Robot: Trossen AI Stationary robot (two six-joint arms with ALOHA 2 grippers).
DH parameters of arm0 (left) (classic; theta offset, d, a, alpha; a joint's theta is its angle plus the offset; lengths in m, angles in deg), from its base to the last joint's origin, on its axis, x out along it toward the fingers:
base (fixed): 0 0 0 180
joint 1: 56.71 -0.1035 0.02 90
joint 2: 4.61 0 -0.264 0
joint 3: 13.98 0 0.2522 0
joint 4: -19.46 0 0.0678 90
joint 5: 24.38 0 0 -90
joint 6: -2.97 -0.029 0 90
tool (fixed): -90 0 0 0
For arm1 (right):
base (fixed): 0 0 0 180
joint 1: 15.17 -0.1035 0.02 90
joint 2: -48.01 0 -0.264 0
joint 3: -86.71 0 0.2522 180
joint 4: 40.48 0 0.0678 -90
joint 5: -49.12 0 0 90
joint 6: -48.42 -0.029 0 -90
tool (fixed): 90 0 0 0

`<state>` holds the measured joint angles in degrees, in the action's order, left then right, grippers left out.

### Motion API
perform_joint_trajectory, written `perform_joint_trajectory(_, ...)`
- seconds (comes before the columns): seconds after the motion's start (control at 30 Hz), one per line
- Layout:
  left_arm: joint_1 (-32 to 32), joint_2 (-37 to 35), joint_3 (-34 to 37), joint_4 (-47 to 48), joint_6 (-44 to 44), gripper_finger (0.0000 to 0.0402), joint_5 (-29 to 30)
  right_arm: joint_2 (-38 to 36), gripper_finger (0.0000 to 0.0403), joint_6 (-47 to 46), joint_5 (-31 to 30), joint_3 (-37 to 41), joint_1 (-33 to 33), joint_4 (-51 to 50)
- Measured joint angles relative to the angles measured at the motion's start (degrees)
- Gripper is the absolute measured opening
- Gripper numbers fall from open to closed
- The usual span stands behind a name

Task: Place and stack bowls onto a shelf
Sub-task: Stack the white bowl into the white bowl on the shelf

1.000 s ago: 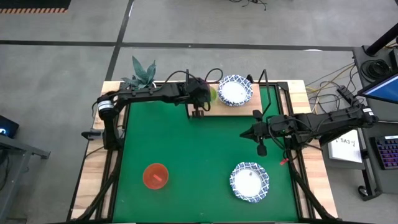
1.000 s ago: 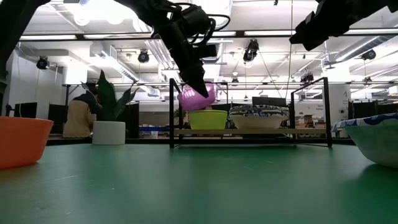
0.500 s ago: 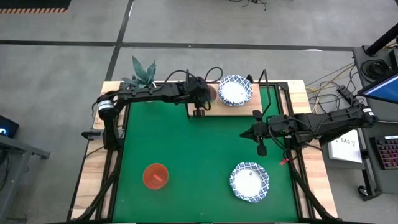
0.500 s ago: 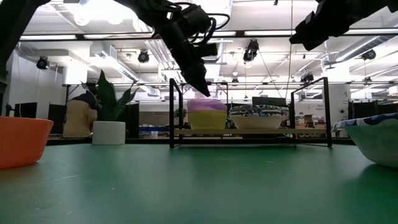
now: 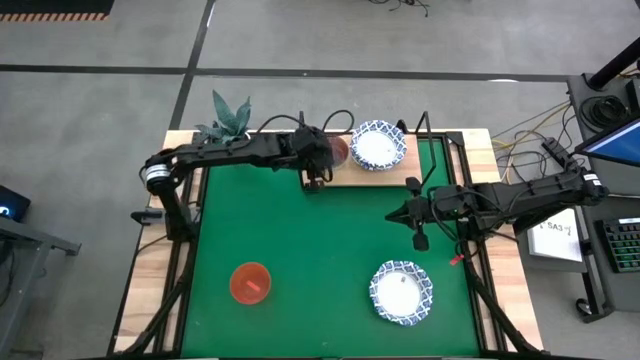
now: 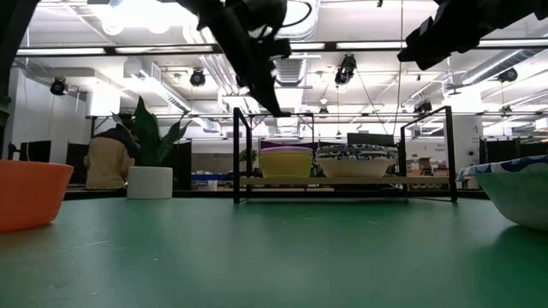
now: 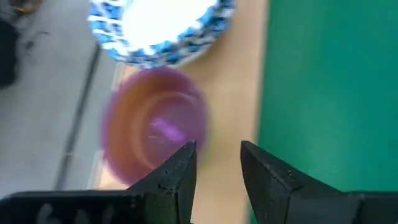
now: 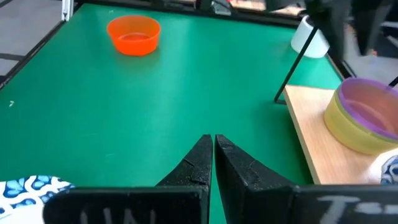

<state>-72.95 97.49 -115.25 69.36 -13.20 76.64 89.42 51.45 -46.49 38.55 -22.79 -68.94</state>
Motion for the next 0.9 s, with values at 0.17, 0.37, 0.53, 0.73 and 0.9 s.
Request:
perform_joint_trajectory(0.17, 3.7, -2.4, 0.8, 4.5, 4.5, 0.0107, -2.5, 0.0, 0.0009, 0.9, -0.1, 0.7, 0.0, 3.0)
perform_joint_trajectory(0.37, 10.8, -4.1, 1.9, 8.9, 6.2, 0.0107, -2.8, 0.1, 0.0009, 0.5, -0.6, 0.9, 0.0, 4.9)
perform_joint_trajectory(0.53, 15.8, -6.6, 6.9, 9.1, 6.8, 0.0107, -2.8, 0.1, 0.0009, -1.0, -0.6, 0.9, 0.0, 8.3)
perform_joint_trajectory(0.73, 17.3, -13.7, 15.7, 7.6, 13.1, 0.0107, -2.5, 1.1, 0.0009, -3.7, -0.6, 0.9, 0.0, 10.4)
perform_joint_trajectory(0.9, 17.3, -22.9, 24.5, 1.4, 15.2, 0.0107, -0.8, 4.1, 0.0009, -5.5, -0.6, 0.9, 0.0, 13.2)
